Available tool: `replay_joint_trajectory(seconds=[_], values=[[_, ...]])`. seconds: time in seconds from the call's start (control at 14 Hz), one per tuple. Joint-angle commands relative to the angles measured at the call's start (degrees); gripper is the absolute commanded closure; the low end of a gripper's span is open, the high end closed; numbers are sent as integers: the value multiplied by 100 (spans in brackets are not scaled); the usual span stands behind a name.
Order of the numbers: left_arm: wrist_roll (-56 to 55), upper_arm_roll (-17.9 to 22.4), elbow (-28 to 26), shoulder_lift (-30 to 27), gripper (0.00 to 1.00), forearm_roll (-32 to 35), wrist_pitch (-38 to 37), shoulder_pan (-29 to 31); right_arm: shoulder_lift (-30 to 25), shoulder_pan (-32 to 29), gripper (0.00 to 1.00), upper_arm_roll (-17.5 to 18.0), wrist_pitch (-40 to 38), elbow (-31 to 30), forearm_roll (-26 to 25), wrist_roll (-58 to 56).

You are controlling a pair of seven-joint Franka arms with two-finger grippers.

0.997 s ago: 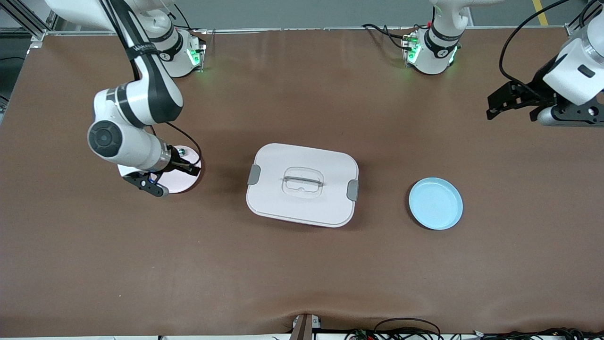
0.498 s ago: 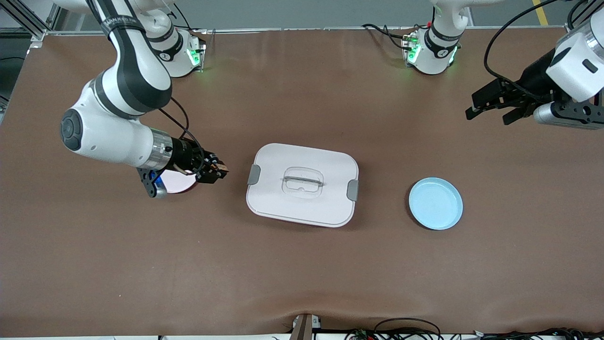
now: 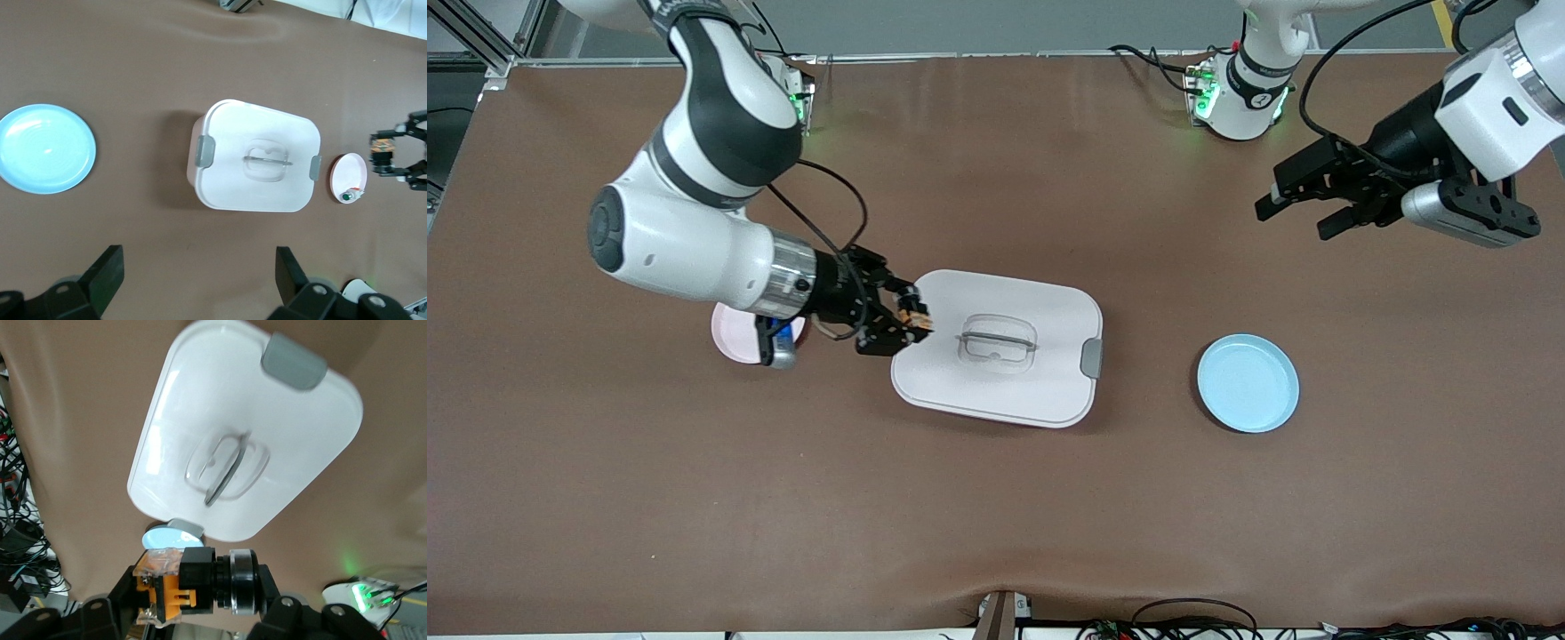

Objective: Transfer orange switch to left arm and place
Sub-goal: 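Carry the switch over the white box while the left gripper approaches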

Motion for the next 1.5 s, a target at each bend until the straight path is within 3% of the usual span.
replay_joint_trajectory(seconds=[0.0, 0.36, 0.5, 0.85, 1.07, 1.42], values=[[-403, -260, 101, 114, 0, -100, 382, -96, 701, 360, 100, -43, 227, 1030, 72, 775], [-1144, -437, 391, 430, 0, -92, 471, -324, 1184, 1029, 100, -43, 1399, 1364, 72, 1532], [-838, -480, 409, 649, 0, -118, 480, -342, 1430, 1248, 100, -78, 1443, 1725, 46, 1996], [-537, -498, 400, 984, 0, -461, 927, -420, 1843, 1741, 100, -130, 2346, 1875, 28, 2508], [-47, -498, 391, 1133, 0, -470, 981, -448, 2353, 1847, 100, -148, 2401, 2463, 19, 3270], [693, -481, 242, 1318, 0, -496, 972, -228, 2451, 1891, 100, -113, 2594, 2579, 19, 3660]])
